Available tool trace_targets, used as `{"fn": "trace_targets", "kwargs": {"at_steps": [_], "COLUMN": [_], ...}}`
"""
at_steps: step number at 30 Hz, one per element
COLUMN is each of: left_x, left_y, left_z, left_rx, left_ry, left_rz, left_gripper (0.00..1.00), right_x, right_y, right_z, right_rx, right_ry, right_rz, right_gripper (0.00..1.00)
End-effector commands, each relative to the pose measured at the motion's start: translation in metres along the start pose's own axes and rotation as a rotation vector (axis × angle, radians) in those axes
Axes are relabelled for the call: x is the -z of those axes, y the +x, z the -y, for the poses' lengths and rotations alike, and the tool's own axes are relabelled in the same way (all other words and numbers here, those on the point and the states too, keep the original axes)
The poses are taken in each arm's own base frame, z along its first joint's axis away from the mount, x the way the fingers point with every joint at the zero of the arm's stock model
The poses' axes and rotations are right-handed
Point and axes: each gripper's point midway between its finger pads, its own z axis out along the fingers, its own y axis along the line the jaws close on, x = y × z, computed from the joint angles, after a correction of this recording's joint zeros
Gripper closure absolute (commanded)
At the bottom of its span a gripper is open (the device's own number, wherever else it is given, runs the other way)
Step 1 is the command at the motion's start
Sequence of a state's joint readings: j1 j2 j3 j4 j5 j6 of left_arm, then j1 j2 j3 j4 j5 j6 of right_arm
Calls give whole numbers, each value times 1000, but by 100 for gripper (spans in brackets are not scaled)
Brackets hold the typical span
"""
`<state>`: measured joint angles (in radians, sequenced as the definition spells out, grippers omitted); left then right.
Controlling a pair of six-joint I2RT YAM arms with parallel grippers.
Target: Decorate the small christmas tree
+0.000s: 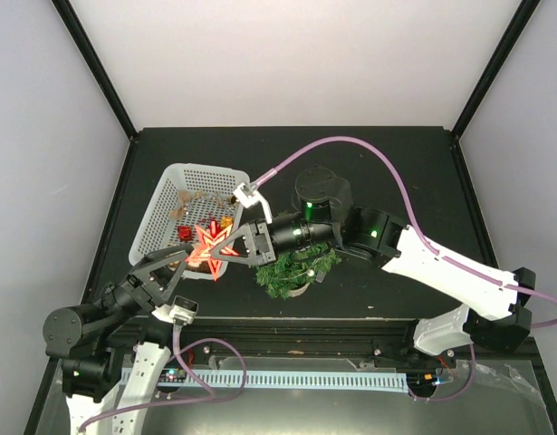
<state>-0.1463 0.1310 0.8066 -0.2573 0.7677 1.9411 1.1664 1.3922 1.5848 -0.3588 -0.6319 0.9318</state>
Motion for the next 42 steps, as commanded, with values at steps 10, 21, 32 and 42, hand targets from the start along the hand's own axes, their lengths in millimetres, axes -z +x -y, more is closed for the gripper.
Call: {"fn": "trace_targets", "kwargs": {"at_steps": [10,21,32,42], "left_x": [-9,-6,-6,-8], "left_y": [26,26,21,16], "left_z": [13,8,7,19], "left_rx": [-30,1,8,-4], "left_ry": [32,12,-1,16], "left_rz": [-110,-121,-99,-80], "left_gripper": [40,40,40,40], "right_x": [25,43,12,-9], "right_y": [-7,-30,-36,-36], "right_z": [-21,9,15,17], "right_rx": [70,57,23,-17], "right_ry": [5,154,80,8], "right_rz": [80,235,191,148], "right_gripper": [99,99,99,99]}}
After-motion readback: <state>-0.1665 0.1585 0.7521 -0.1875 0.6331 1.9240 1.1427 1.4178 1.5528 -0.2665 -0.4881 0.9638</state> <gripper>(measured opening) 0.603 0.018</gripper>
